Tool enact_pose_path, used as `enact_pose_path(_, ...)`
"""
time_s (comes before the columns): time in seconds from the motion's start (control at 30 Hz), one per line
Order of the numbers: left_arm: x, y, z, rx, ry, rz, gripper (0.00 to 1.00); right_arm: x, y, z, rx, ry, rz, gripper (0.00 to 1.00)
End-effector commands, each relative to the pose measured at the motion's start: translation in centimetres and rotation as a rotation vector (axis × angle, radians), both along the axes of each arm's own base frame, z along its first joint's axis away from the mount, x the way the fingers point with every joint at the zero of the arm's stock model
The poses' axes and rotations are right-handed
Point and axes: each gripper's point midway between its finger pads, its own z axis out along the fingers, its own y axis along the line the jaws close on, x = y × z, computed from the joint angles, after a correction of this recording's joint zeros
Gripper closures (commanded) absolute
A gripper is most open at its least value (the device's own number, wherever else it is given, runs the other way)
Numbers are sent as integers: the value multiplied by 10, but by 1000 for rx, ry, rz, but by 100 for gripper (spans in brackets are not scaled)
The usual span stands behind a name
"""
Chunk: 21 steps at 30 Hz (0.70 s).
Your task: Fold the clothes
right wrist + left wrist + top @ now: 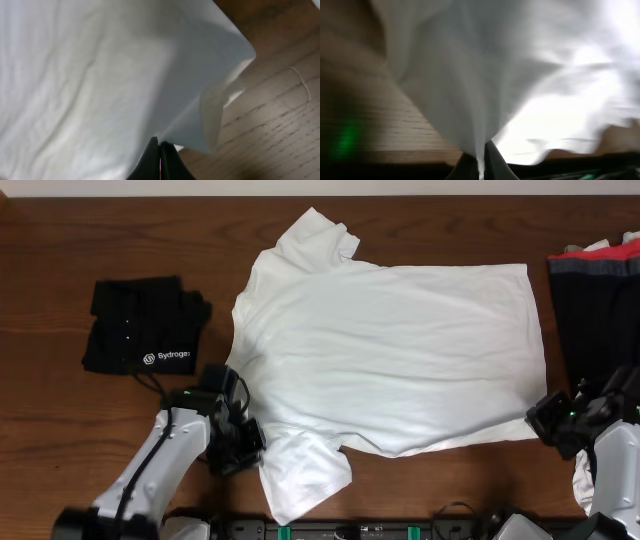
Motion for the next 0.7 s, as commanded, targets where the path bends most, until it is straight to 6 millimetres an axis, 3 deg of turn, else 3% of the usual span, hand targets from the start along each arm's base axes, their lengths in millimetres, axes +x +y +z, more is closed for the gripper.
enact_pose_path(0.0, 22, -4, 25, -23, -119, -21, 94, 13, -5, 23, -3, -70, 15, 99)
enact_pose_path(0.13, 33, -6, 40, -33, -184, -21, 94, 14, -5, 31, -2, -70, 19, 99)
enact_pose_path(0.3, 42, -4, 44, -21, -222, -35, 94, 21, -2, 36, 21, -109, 27, 99)
enact_pose_path(0.47, 64, -8, 48, -34, -318, -32, 94, 44, 1, 49, 60, -233, 39, 99)
enact_pose_path(0.67, 94, -8, 55, -28, -448, -25, 94, 56, -7, 54, 45, -279, -1, 99)
